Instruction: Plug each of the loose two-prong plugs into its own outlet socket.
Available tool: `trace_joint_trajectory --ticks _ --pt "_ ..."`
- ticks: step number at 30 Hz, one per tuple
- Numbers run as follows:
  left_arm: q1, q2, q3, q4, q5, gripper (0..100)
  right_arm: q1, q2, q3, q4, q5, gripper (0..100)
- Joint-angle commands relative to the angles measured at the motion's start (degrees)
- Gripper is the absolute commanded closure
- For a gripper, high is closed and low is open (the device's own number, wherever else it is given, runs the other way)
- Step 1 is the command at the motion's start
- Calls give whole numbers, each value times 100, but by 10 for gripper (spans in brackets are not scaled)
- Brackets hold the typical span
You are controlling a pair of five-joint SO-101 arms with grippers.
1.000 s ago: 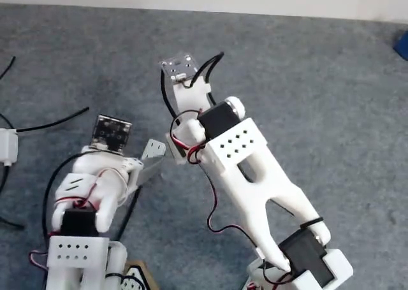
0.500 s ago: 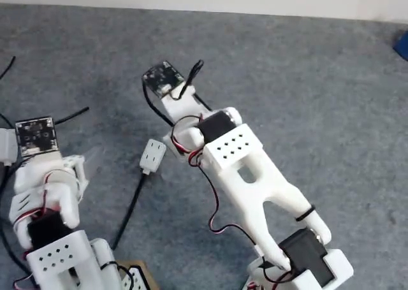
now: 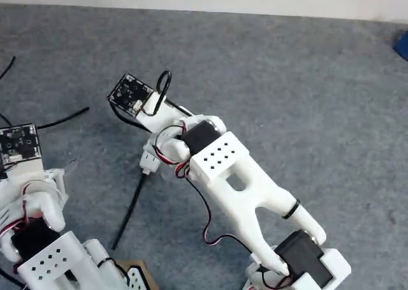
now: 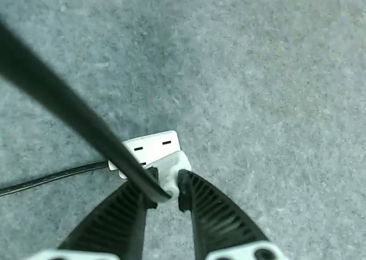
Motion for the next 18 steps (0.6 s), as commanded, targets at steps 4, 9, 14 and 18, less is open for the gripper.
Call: trace_joint_trajectory --ticks 4,9,14,18 --pt "-57 13 -189 211 -53 603 -101 -207 312 -488 211 992" --pt "-84 13 -198 404 -26 604 -189 -207 919 -1121 -932 992" --pt "-84 13 -189 668 -26 606 -48 -215 1024 -1191 -2198 992" --pt "-84 13 -198 782 105 606 198 -215 1059 -1481 -3068 992"
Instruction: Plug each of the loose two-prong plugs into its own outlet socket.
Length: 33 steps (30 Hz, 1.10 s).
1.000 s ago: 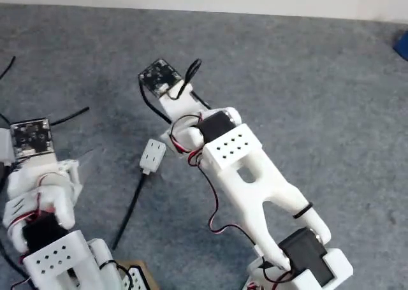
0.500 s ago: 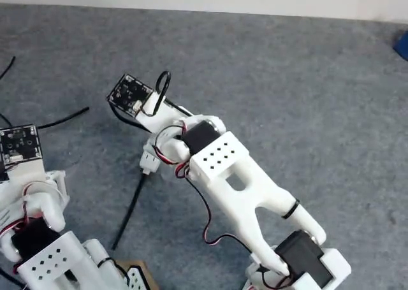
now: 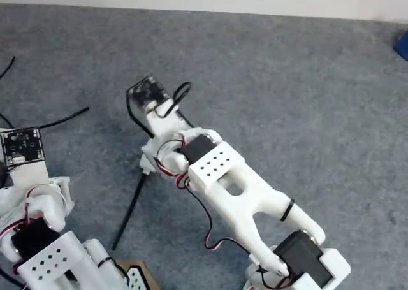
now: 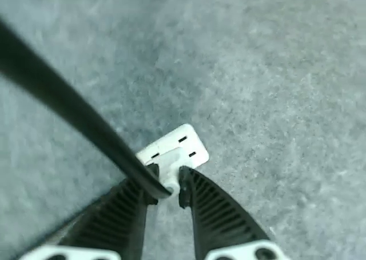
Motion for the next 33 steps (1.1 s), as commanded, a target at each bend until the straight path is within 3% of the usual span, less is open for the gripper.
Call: trace_joint_trajectory --ticks 1,3,4,9,11,14,16,18,22,26,30,33 --pt "-75 13 -198 97 114 606 259 -215 -13 -409 -818 989" --pt "-75 13 -198 97 114 606 242 -207 48 -470 -615 989" --pt "-75 13 -198 97 114 606 189 -215 84 -470 -114 988" --pt "-75 13 -189 97 97 604 -259 -215 145 -224 4026 991" --pt "-75 13 -189 97 97 604 -321 -207 154 40 4730 991" --pt "-75 13 -189 97 97 604 -312 -207 145 57 5204 991" --pt "-75 13 -189 97 97 604 -312 -207 110 48 5064 991" --pt "-75 13 -224 185 97 604 -312 -215 101 66 4360 991" --pt "-40 48 -479 299 264 606 -119 -286 75 171 2092 991" --pt "251 998 -1437 835 633 604 787 -233 -233 848 352 991" --pt "1411 3178 -2844 1618 633 606 1613 -251 -629 1833 229 991" --pt "2387 4884 -3960 2066 642 607 1648 -277 -690 2369 580 991"
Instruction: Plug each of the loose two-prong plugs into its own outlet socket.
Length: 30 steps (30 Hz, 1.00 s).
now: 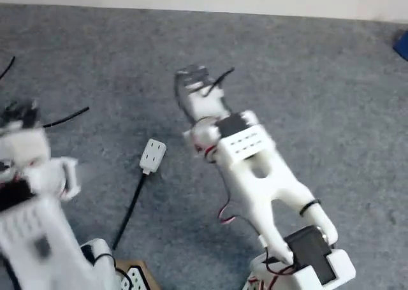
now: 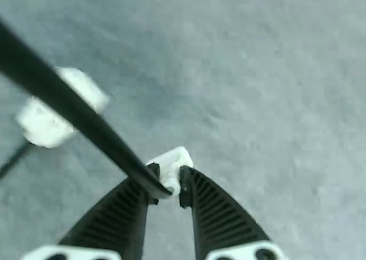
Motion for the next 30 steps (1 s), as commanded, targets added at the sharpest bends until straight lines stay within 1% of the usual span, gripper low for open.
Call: trace_joint_trajectory --ticks 1,3,5,9,15,17,20,26,30 --pt "1534 2659 -1868 712 35 607 57 -277 -286 505 352 991" --pt "2097 3231 -2387 879 44 607 22 -286 -48 514 519 991" --pt "2475 3451 -2651 888 44 607 48 -295 180 400 615 991" --pt "2976 3486 -2615 448 -167 607 75 -532 462 330 598 991" --pt "3090 3512 -1675 -756 -202 607 57 -1481 840 505 369 991" --pt "3204 3512 -1297 -1116 -536 607 -22 -1648 840 760 369 991" --pt "3354 3512 -989 -1407 -624 607 -163 -1719 840 901 369 991" --pt "3433 3574 -910 -1732 -624 607 -119 -1771 848 945 360 991" --pt "3424 4224 -892 -2242 -624 607 84 -1780 840 1112 527 991"
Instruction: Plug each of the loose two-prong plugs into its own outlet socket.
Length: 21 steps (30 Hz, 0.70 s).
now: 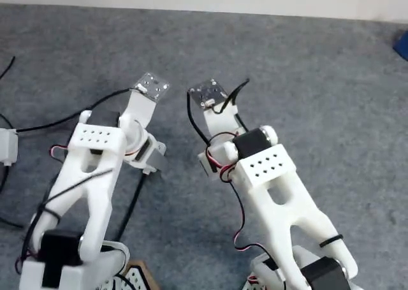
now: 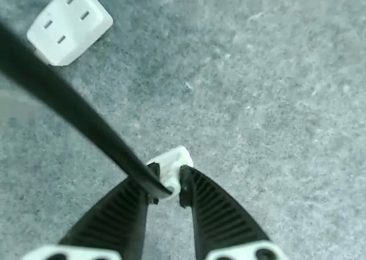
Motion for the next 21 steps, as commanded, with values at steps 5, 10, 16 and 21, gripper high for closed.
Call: trace_joint_trajectory --ticks 5,10,16,21 --pt "57 1262 -664 -413 -35 630 330 -268 -31 119 158 991" --pt "75 1543 -1042 -290 -79 792 338 -268 -31 127 185 991" --pt "514 1666 -1024 -9 -800 915 558 -268 -48 110 185 991" --pt "725 1675 -1051 79 -949 927 558 -268 -110 136 193 991"
